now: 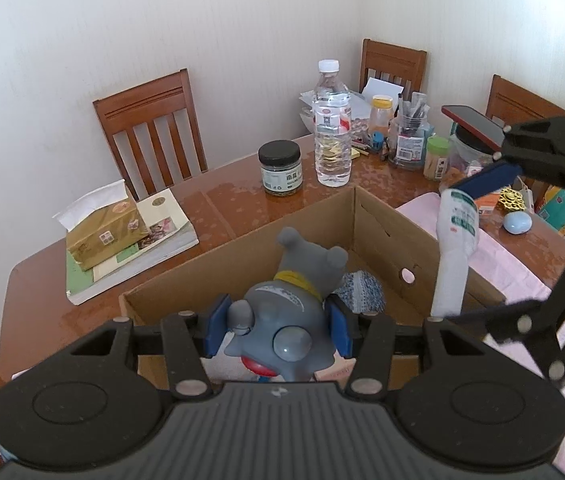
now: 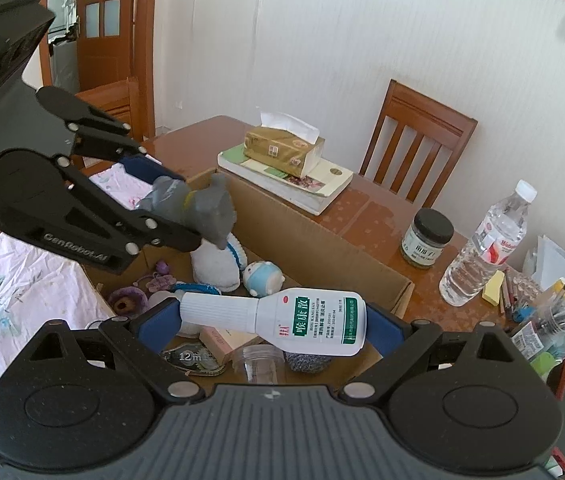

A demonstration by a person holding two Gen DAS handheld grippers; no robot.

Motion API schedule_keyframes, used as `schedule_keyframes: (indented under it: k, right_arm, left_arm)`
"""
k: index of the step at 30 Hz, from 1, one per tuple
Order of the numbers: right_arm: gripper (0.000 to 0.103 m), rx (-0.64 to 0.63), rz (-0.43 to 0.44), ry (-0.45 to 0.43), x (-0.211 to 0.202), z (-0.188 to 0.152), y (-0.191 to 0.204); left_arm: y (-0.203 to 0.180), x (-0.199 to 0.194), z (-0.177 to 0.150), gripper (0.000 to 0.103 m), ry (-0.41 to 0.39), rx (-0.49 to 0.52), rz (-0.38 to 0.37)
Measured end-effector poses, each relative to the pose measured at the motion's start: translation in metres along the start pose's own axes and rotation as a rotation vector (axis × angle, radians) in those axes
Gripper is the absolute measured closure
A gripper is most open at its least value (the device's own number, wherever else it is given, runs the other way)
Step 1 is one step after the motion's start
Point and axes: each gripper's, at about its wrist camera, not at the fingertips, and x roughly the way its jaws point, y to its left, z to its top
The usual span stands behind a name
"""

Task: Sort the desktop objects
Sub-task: 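Open the left tool to drop the mouse while the right tool releases the bottle into the box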

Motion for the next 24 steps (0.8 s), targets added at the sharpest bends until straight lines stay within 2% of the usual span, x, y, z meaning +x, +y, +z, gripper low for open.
schedule_keyframes:
  k: [15,16,17,19,24]
  right_arm:
    - [0.005,0.035,0.040,0.049,0.036,-0.001,-0.020]
    - [0.005,0.037,0.042,0.051,0.038,-0.002,-0.021]
    - [0.005,0.039,0.043,0.053,0.039,-0.002,-0.022]
    - [0.005,0.043,0.051,0.051,0.042,-0.003,-0.024]
    - [0.000,0.056,0.031,0.050,0.045,-0.005,-0.026]
  left_arm:
    - [0.004,0.055,0.020,0.051,0.034,-0.007,-0.029]
    - [0.004,0.059,0.021,0.044,0.032,-0.008,-0.028]
    - [0.005,0.062,0.021,0.023,0.037,-0.008,-0.030]
    - [0.004,0.064,0.021,0.011,0.039,-0.016,-0.014]
    - [0.006,0.062,0.018,0.010,0.042,-0.007,-0.023]
